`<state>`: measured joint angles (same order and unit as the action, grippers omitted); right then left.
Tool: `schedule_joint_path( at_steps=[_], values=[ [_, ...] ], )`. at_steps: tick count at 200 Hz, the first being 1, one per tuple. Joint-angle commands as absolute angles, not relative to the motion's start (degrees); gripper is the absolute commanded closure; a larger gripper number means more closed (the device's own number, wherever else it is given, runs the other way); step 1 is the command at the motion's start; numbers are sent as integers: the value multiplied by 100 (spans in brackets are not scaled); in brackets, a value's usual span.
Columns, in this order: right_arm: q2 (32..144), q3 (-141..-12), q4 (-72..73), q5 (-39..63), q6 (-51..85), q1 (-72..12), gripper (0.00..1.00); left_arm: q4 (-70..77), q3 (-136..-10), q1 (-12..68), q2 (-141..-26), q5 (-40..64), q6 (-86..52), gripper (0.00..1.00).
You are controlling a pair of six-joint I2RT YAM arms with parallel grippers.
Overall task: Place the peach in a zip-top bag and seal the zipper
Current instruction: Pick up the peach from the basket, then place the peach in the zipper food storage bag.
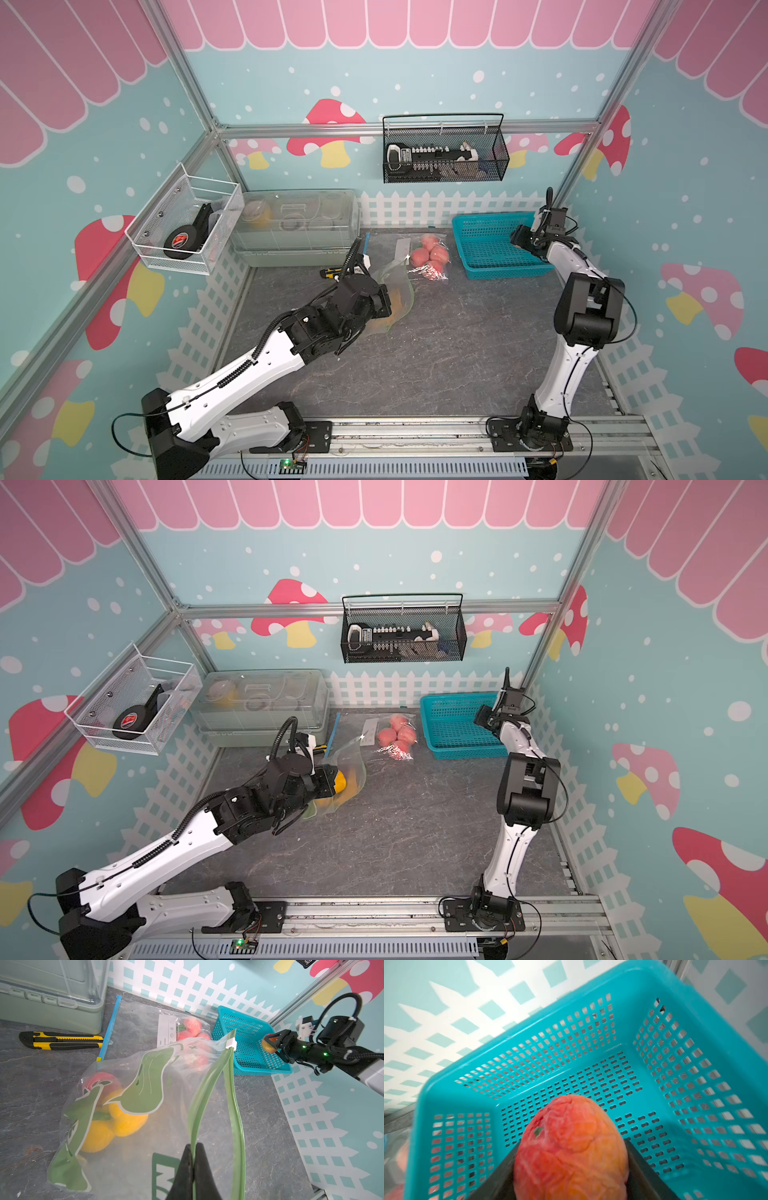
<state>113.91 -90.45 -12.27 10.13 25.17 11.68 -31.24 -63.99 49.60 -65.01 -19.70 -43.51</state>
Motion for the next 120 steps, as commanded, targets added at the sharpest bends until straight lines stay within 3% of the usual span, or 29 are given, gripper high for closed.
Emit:
schedule_joint_path(
  at_steps=[1, 59, 120],
  values=[
    [10666, -8279, -630, 1342, 2734, 1179, 36, -3215, -6331, 4931, -6355, -2001, -4413, 100],
    [8765, -6517, -571, 1802, 2848, 875, 36, -3167, -6345, 4931, -6363, -2003, -4370, 100],
    [7059, -5960, -1347, 1915, 2668, -110, 35, -3125, -6329, 4931, -6362, -2030, -4361, 100]
  ],
)
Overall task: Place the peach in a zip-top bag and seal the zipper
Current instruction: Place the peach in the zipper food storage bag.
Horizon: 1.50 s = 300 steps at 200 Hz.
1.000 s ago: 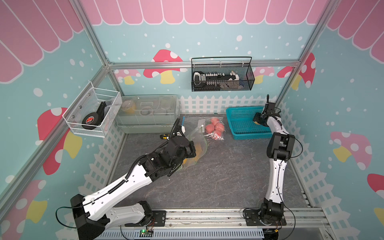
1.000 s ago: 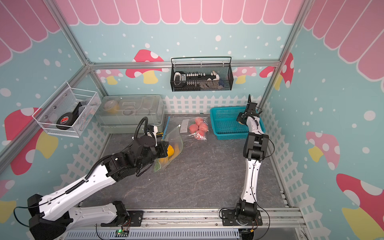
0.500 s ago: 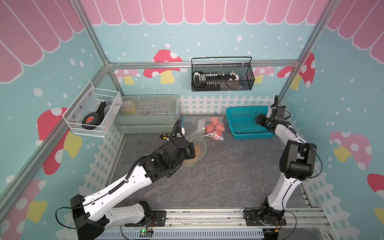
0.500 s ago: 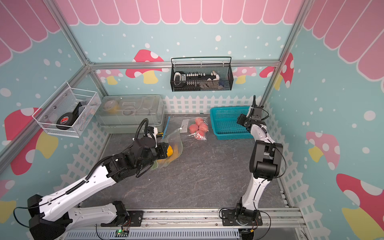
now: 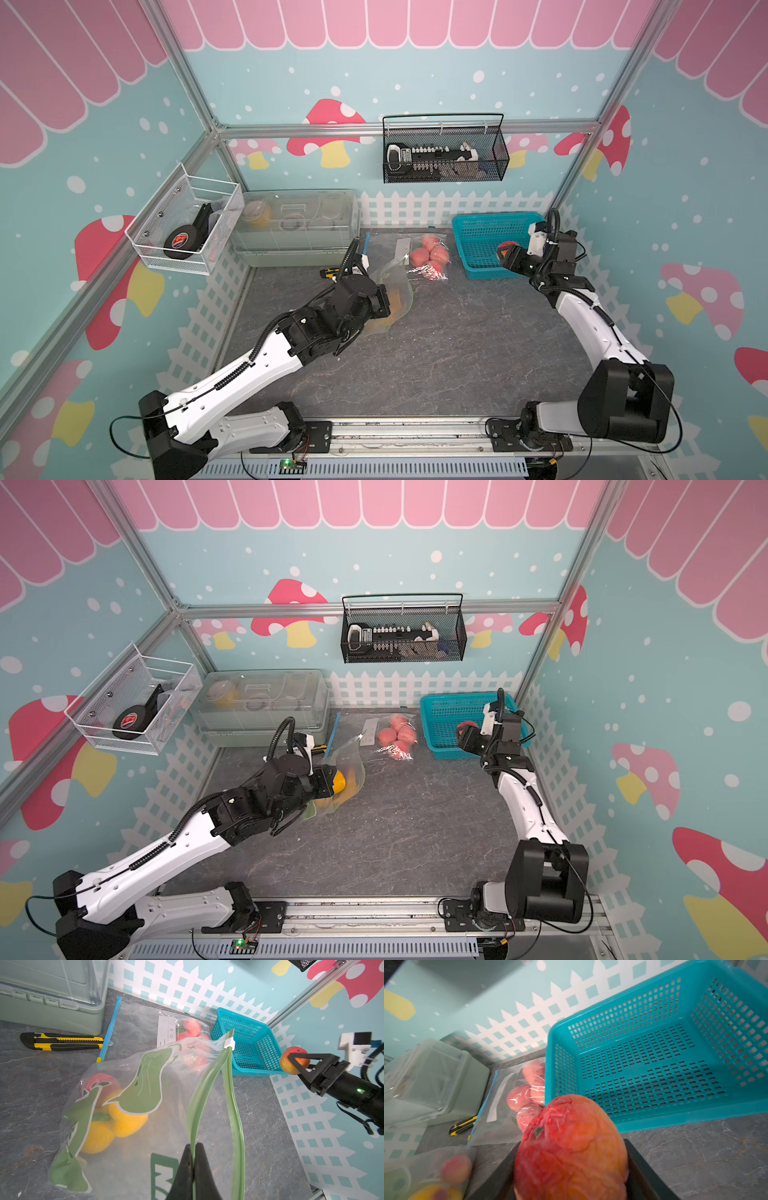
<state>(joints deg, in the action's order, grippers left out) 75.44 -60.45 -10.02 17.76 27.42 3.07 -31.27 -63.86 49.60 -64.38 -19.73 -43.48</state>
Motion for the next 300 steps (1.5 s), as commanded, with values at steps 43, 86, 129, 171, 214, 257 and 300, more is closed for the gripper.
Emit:
schedule_joint_path(
  at_steps=[43, 86, 129, 171, 214, 257, 300],
  values=[
    [6246, -5707, -1340, 2180, 2945, -1124, 35, -3081, -6316, 4931, -6410, -2021, -4391, 100],
    [5957, -5540, -1018, 2540, 3221, -2075, 35, -3028, -6325, 4931, -6469, -1978, -4399, 100],
    [6134, -5718, -791, 2522, 3031, -3015, 35, -2939, -6315, 4931, -6508, -1954, -4398, 100],
    [6539, -6169, -834, 2557, 2723, -3648, 35, -2914, -6418, 4931, -6592, -1873, -4371, 100],
    [6961, -6363, -844, 2384, 2578, -4011, 35, -2910, -6477, 4931, -6592, -1863, -4359, 100],
    [7216, -6381, -1014, 2158, 2494, -4153, 35, -2910, -6475, 4928, -6500, -1863, -4360, 100],
    [7433, -6549, -1370, 1870, 2245, -4316, 34, -2882, -6469, 4928, -6456, -1686, -4320, 100]
  ],
)
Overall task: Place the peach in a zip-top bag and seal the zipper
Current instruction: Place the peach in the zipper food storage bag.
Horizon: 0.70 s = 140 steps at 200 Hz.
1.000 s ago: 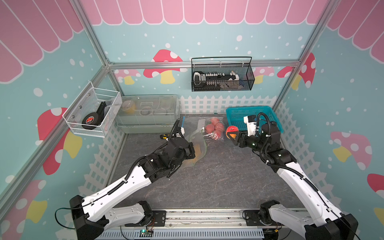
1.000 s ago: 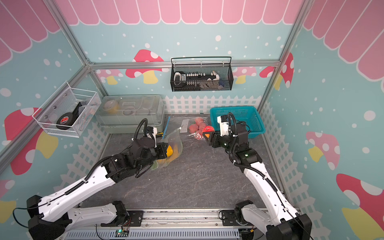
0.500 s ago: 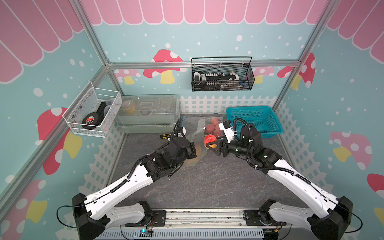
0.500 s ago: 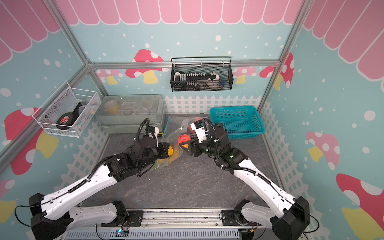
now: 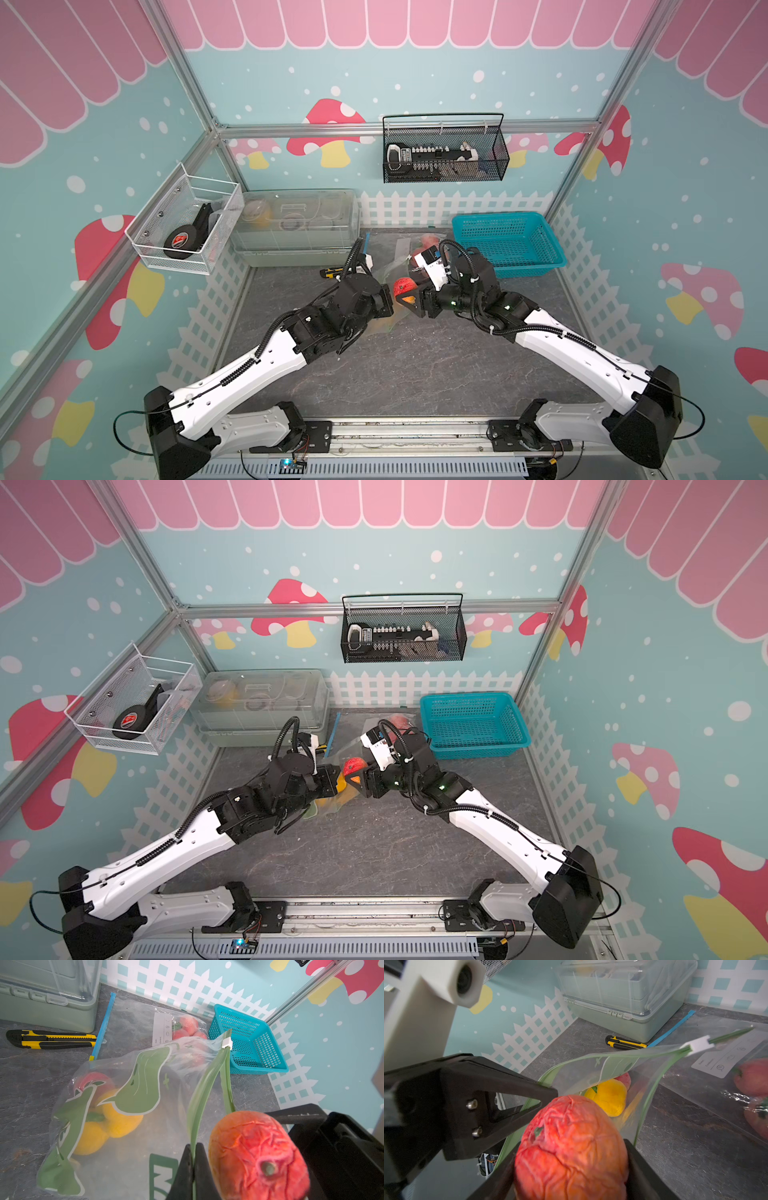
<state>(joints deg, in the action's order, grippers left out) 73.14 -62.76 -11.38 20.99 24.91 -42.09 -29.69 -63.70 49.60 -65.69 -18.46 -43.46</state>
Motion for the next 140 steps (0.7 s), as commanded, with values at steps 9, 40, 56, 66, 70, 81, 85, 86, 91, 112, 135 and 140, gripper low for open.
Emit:
schedule_joint_path(
  at_steps=[9, 40, 56, 66, 70, 81, 85, 86, 91, 112, 135, 140],
  values=[
    [7484, -6619, -1480, 1771, 2176, -4352, 33, -2874, -6468, 4927, -6464, -1661, -4321, 100],
    [7639, -6802, -1804, 1450, 1971, -4495, 28, -2832, -6484, 4931, -6501, -1573, -4311, 100],
    [7646, -6821, -1859, 1326, 1909, -4543, 24, -2830, -6481, 4930, -6507, -1564, -4300, 100],
    [7621, -6807, -1852, 1293, 1888, -4553, 22, -2829, -6479, 4930, -6504, -1556, -4299, 100],
    [7614, -6805, -1847, 1285, 1870, -4561, 22, -2833, -6479, 4929, -6504, -1563, -4306, 100],
    [7572, -6794, -1809, 1287, 1840, -4565, 21, -2835, -6466, 4930, -6494, -1564, -4298, 100],
    [7561, -6786, -1795, 1283, 1838, -4567, 20, -2836, -6457, 4927, -6487, -1560, -4302, 100],
    [7555, -6786, -1790, 1279, 1838, -4568, 20, -2837, -6454, 4929, -6487, -1562, -4304, 100],
    [7533, -6777, -1773, 1280, 1828, -4575, 20, -2836, -6456, 4931, -6482, -1571, -4301, 100],
    [7463, -6741, -1672, 1336, 1784, -4579, 18, -2839, -6434, 4931, -6467, -1573, -4303, 100],
    [7362, -6742, -1605, 1307, 1743, -4579, 18, -2865, -6442, 4928, -6452, -1557, -4278, 100],
    [7313, -6729, -1564, 1258, 1727, -4579, 18, -2881, -6460, 4926, -6446, -1556, -4259, 100]
  ],
)
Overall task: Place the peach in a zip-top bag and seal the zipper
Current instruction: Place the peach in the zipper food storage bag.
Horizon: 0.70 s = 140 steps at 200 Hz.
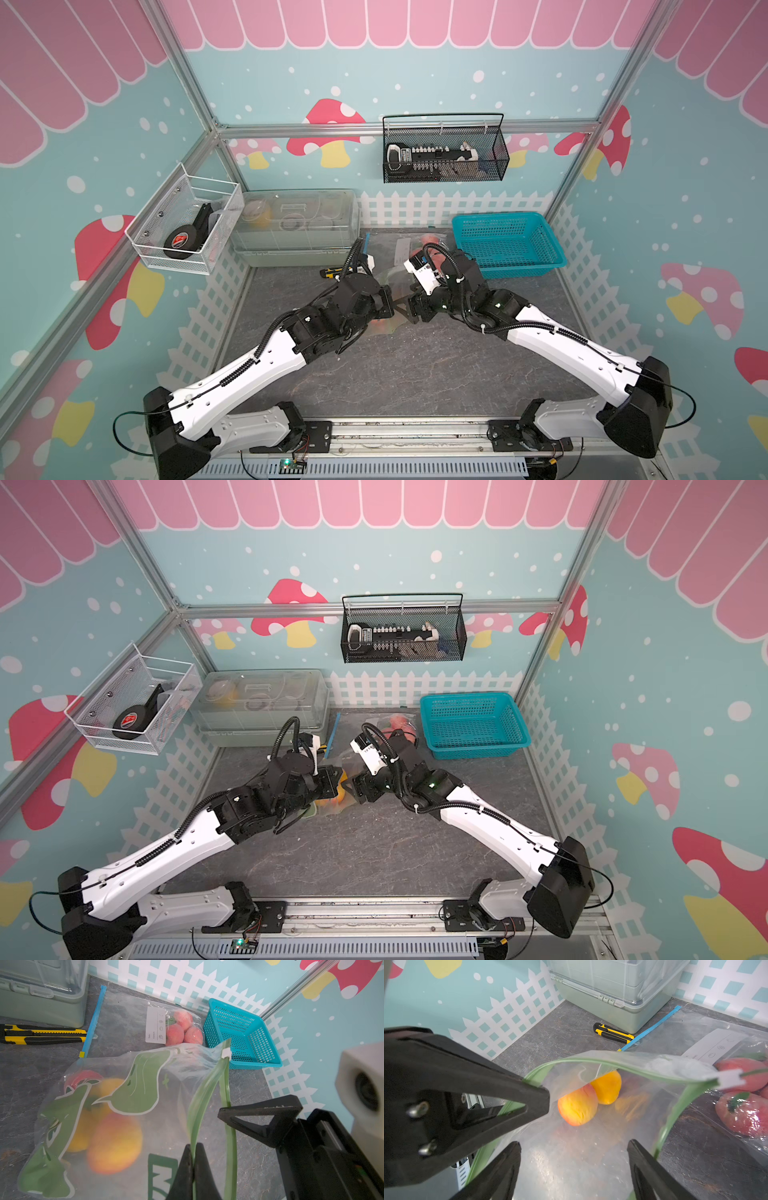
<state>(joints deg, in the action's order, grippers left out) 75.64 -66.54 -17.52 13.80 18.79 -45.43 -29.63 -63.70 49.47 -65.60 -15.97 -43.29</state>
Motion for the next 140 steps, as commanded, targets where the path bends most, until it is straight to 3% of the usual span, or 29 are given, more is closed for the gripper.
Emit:
schedule_joint_path(
  at_steps=[1, 74, 95, 118, 140],
  values=[
    [7299, -6726, -1564, 1244, 1725, -4579, 18, -2887, -6460, 4928, -6444, -1560, -4256, 100],
    [6370, -6475, -1460, -290, 565, -4260, 20, -3695, -6779, 4878, -5993, -1528, -3567, 100],
    [6036, -5977, -867, 219, 262, -3780, 21, -3749, -6717, 4860, -5744, -1269, -3347, 100],
    [5849, -5336, 43, 1666, 132, -3007, 21, -3931, -6698, 4860, -5592, -917, -3164, 100],
    [6099, -5432, -114, 2767, -385, -2537, 22, -4202, -6669, 4860, -5508, -762, -3187, 100]
  ],
)
